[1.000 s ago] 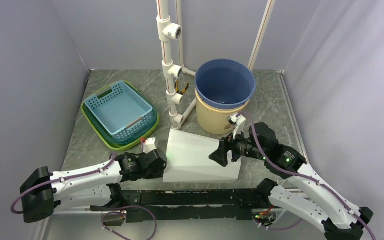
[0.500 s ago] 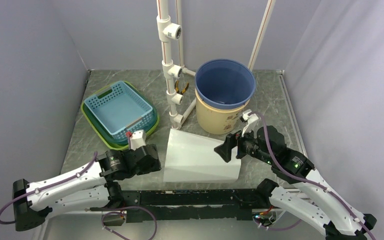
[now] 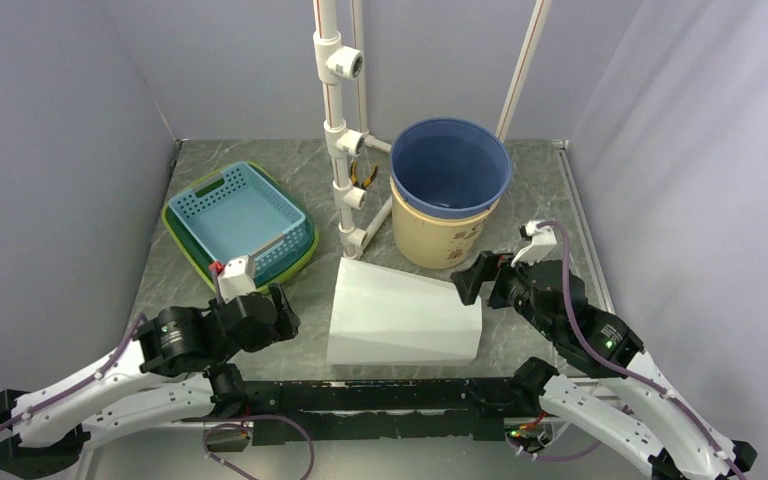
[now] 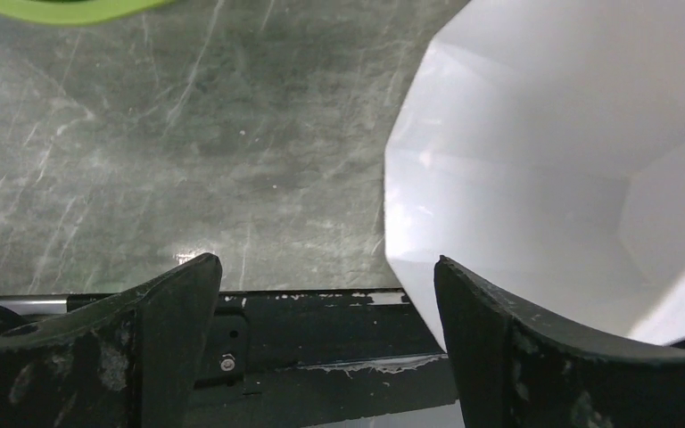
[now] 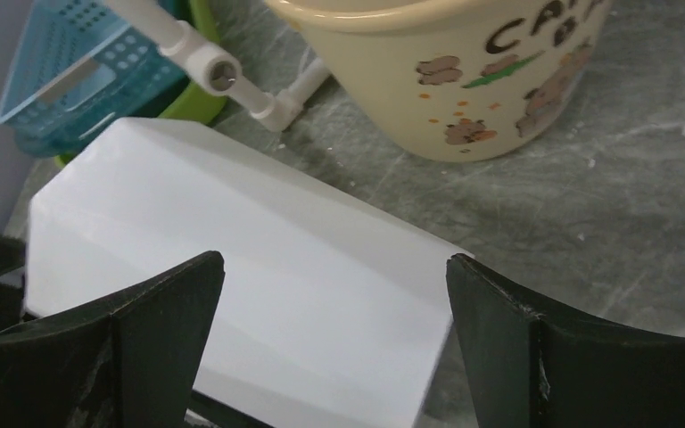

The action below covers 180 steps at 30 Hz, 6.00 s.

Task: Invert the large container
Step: Turn the container upside down at the center of the board.

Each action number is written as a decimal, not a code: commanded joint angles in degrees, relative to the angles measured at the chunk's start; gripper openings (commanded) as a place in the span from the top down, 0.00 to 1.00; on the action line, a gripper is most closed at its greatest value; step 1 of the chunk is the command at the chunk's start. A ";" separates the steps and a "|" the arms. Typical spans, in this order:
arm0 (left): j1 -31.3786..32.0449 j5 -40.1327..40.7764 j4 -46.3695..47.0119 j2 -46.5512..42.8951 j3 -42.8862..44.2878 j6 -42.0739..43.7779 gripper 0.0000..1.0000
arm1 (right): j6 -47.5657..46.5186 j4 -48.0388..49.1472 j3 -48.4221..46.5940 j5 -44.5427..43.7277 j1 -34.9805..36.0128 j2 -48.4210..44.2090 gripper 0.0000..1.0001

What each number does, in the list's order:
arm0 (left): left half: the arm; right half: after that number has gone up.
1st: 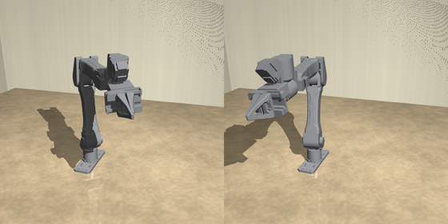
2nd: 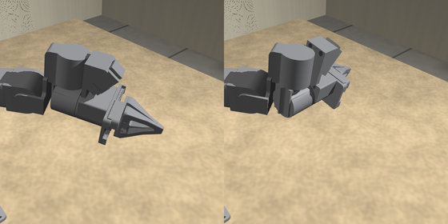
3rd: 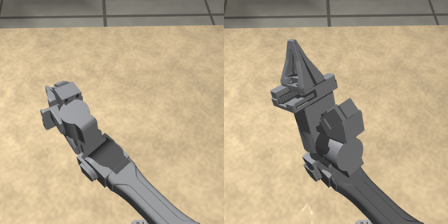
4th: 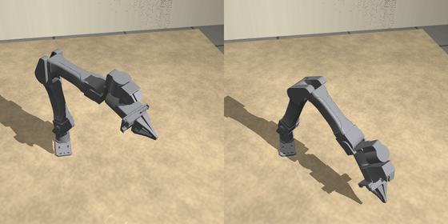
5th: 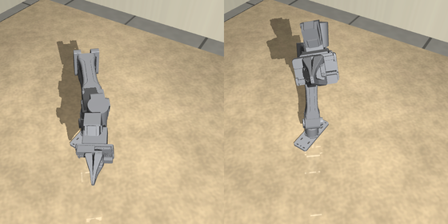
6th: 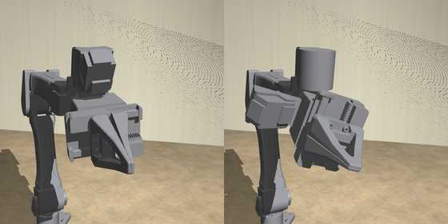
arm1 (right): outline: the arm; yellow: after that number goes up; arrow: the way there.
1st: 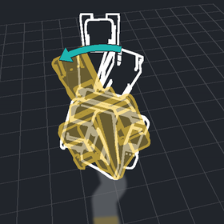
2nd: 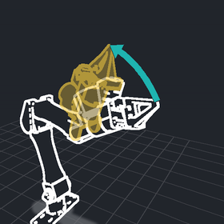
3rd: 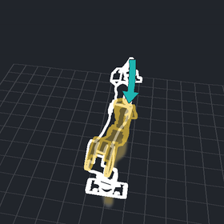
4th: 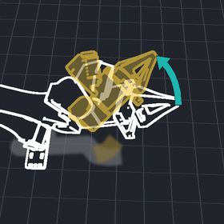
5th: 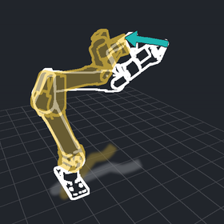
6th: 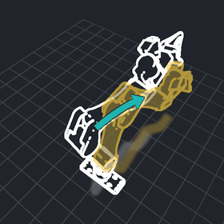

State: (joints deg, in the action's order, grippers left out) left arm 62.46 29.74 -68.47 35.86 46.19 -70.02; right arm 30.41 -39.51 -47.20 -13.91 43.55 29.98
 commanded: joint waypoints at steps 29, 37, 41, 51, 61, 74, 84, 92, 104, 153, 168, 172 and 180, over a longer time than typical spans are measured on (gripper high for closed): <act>0.22 -3.76 7.72 0.01 18.39 23.46 0.06 | 16.72 -14.64 -9.16 -6.14 0.04 0.68 0.00; 0.21 -6.93 10.69 3.03 21.93 28.74 0.06 | 18.32 -22.16 -11.86 -4.26 0.06 8.47 0.00; 0.23 -6.63 7.49 7.16 24.52 28.24 0.06 | 19.84 -20.44 -7.45 -1.87 0.08 6.50 0.00; 0.28 -8.81 9.53 7.69 19.98 24.62 0.06 | 16.73 -17.86 -6.88 -2.63 0.09 6.84 0.00; 0.21 1.53 15.37 11.54 20.65 31.59 0.05 | 17.00 -7.61 -5.84 -7.44 0.05 16.94 0.00; 0.11 -3.67 19.94 19.77 21.25 29.69 0.11 | 20.50 -4.69 -2.09 -0.01 0.07 13.76 0.00; -0.33 -12.42 21.57 22.92 15.88 26.03 0.51 | 32.78 -7.26 5.43 1.52 -0.09 5.88 0.00; -0.48 -12.96 22.23 24.17 14.26 24.09 0.79 | 34.92 -9.68 4.93 2.41 -0.09 6.89 0.02; -0.50 -10.17 22.09 20.83 10.23 19.49 0.66 | 34.10 -33.13 -7.00 -13.77 -0.13 5.91 0.00; -0.52 -27.85 45.43 18.56 0.84 19.53 0.59 | 32.21 -7.53 -11.93 15.02 0.01 0.43 0.34; -0.57 -33.78 58.50 18.62 -5.63 14.44 0.57 | 17.95 -20.64 -35.01 19.18 -0.04 14.35 0.29; -0.53 -35.03 61.47 20.71 -7.27 13.04 0.57 | 17.50 -19.95 -32.51 22.05 -0.03 17.15 0.29; -0.56 -35.04 62.47 21.66 -9.87 11.47 0.57 | 17.45 -16.22 -29.77 23.64 -0.04 19.12 0.29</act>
State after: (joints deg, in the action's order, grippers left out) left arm 61.39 -3.16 -19.44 58.11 35.00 -56.51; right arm 47.92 -57.43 -78.63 2.79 42.78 47.16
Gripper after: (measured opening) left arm 0.436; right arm 0.710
